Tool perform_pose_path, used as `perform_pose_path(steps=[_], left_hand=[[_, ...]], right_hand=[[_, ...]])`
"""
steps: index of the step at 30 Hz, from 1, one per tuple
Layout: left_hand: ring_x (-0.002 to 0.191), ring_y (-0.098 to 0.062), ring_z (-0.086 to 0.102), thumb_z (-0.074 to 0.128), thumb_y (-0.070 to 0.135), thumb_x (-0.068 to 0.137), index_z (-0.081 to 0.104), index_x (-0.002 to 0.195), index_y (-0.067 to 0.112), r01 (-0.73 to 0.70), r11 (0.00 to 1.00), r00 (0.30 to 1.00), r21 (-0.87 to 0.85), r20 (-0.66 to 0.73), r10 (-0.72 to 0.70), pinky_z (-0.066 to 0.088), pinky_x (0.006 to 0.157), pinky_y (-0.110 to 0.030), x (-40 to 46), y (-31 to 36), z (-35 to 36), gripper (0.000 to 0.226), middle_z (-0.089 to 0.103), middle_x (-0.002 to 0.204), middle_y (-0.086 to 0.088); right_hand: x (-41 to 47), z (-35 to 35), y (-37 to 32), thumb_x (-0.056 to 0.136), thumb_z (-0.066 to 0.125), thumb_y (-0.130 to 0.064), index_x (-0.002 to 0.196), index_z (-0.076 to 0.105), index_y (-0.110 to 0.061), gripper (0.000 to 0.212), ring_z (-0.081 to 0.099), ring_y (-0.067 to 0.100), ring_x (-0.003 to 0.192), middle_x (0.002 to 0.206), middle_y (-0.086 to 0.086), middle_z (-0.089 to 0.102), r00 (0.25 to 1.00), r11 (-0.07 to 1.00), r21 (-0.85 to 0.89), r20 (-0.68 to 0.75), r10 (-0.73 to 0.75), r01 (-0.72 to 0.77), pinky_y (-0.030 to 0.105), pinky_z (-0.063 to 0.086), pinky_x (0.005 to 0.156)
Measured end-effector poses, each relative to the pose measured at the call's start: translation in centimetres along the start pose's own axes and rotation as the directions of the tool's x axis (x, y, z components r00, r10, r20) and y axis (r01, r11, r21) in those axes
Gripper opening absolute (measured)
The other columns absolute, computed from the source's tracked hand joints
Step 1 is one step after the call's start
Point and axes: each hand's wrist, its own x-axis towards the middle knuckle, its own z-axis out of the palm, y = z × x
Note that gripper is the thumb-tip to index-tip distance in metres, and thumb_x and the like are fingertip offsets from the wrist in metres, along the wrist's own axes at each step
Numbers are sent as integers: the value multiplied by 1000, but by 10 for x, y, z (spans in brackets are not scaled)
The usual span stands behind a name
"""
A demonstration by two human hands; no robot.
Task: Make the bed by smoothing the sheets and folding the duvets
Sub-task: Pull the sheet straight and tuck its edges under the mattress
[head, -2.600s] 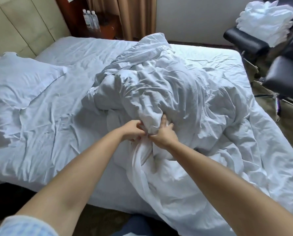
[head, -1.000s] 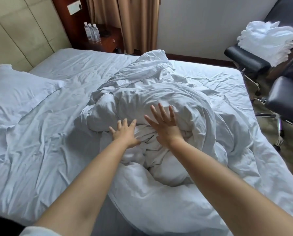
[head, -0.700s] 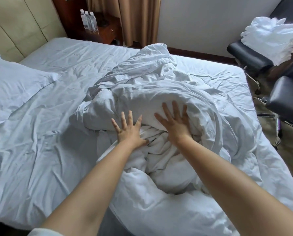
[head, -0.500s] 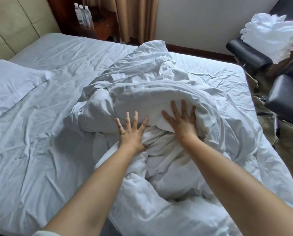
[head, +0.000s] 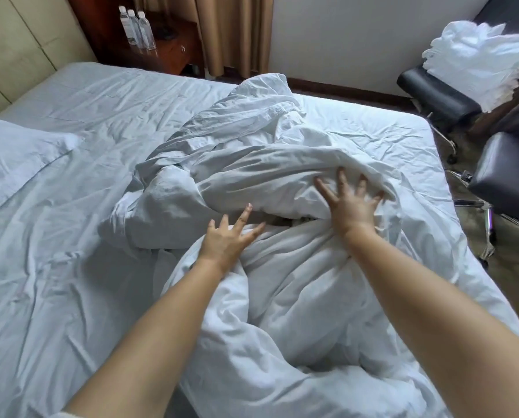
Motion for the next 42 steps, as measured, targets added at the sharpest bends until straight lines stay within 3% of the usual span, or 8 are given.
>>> perform_pose_path(steps=[2,5,7,9,12,21,31,42], left_hand=[[46,-25,55,34,-4,75,64,119,44,-17,998,998,52,-55,20,46,44,-28,-3,-14,9,71,62,128,-10],[46,-24,55,33,-5,75,59,125,46,-8,996,1000,86,11,7,46,43,-26,-9,-34,3,76,56,134,-14],[81,-33,64,36,-6,85,32,142,50,50,997,983,66,174,-61,52,64,-34,-10,-38,-11,81,27,155,-14],[116,-38,51,39,1,93,10,147,51,175,985,887,-1,434,-157,45,90,-43,-12,-26,-17,79,3,160,-11],[131,-41,35,33,11,99,7,147,50,289,952,812,-95,551,-192,33,105,-53,-20,-4,-15,67,5,160,-10],[144,-35,9,46,29,92,-1,150,43,424,892,787,-156,551,-278,18,110,-63,-46,3,-26,76,-5,160,-5],[145,-33,-17,46,49,85,7,149,44,423,900,759,-111,586,-284,5,108,-69,-122,53,-48,76,-18,159,0],[148,-23,-8,18,45,102,8,151,39,452,880,768,-149,567,-298,7,112,-62,-199,87,-67,51,-6,161,1]], right_hand=[[5,-5,24,104,22,-13,143,-5,-58,65,-3,41,145,161,-1,-13,995,995,34,29,93,-94,69,16,105],[6,-3,49,101,33,-12,143,-11,-57,76,-1,37,146,160,-2,-16,970,972,37,92,227,-231,65,26,104],[6,8,46,101,32,-13,142,-14,-58,76,-4,38,146,159,-3,-18,959,966,10,123,256,-259,67,27,102],[0,25,34,103,27,-14,140,-15,-58,72,-9,41,145,159,-3,-20,951,965,13,172,258,-264,72,22,102],[-11,49,19,102,28,-12,139,-21,-56,75,-14,44,143,157,-1,-26,944,964,10,208,258,-266,76,14,102],[-51,39,-7,102,25,-10,148,-17,-39,69,-14,43,143,157,7,-24,976,984,0,128,179,-180,73,6,104],[-180,68,-54,93,42,-21,150,-13,-38,81,-21,40,143,157,7,-24,982,985,42,86,-169,166,71,7,107],[-276,96,-84,90,28,-71,151,-3,-42,74,-19,32,145,160,3,-14,948,883,431,156,-276,186,65,8,110]])
